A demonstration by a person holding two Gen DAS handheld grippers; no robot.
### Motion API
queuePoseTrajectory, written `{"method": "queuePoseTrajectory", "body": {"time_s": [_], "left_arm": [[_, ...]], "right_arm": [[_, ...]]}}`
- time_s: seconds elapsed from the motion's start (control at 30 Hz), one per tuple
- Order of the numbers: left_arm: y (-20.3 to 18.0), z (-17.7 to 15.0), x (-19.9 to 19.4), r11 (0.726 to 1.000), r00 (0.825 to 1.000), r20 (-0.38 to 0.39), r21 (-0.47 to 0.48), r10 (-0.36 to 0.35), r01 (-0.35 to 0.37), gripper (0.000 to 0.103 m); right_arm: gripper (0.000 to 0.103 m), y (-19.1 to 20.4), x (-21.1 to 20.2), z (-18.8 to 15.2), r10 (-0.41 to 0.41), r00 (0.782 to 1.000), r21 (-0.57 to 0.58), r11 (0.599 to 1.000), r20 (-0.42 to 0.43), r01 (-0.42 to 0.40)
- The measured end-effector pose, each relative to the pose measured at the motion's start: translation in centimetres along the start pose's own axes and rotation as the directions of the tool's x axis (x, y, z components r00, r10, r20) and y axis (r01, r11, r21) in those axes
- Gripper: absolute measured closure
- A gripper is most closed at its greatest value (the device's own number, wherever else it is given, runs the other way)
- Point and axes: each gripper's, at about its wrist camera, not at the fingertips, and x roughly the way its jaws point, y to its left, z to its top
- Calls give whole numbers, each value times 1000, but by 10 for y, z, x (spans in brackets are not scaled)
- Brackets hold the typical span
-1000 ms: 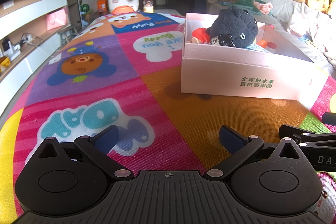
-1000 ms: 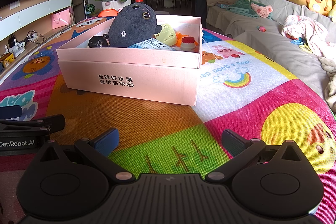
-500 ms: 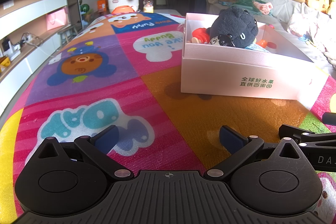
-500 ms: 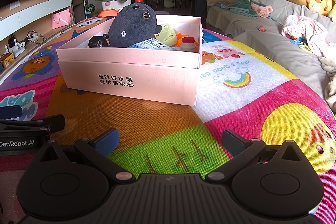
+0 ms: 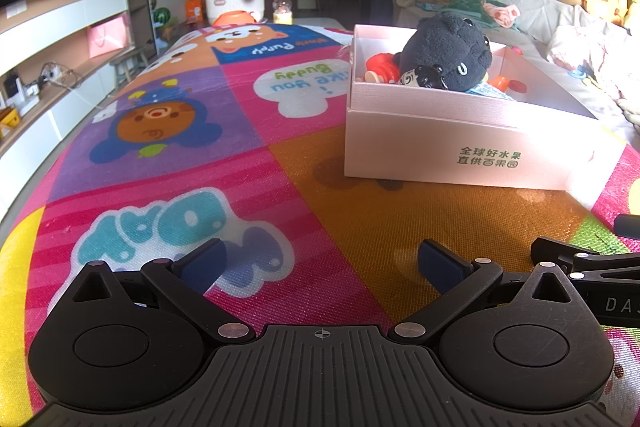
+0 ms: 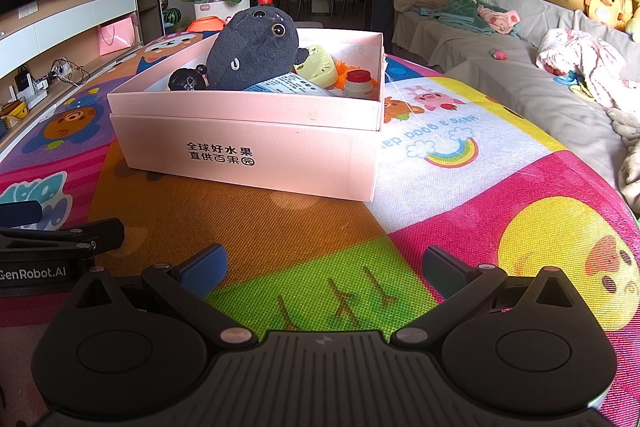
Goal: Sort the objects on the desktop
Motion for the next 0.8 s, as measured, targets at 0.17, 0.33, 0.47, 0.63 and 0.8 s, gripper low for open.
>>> {"method": "queuePoseTrajectory", "body": {"time_s": [0.17, 0.33, 0.47, 0.63, 0.8], "left_arm": [[0, 0, 0, 1000, 1000, 0, 0, 0, 0, 0], [-1, 0, 0, 1000, 1000, 0, 0, 0, 0, 0], [0, 0, 0, 1000, 1000, 0, 0, 0, 0, 0], [0, 0, 0, 1000, 1000, 0, 0, 0, 0, 0], [0, 0, 0, 1000, 1000, 0, 0, 0, 0, 0]], "right_arm": [[0, 0, 0, 0, 0, 1000, 0, 1000, 0, 0], [0, 0, 0, 0, 0, 1000, 0, 1000, 0, 0], [0, 0, 0, 0, 0, 1000, 0, 1000, 0, 0], [0, 0, 0, 0, 0, 1000, 0, 1000, 0, 0], [0, 0, 0, 0, 0, 1000, 0, 1000, 0, 0]]}}
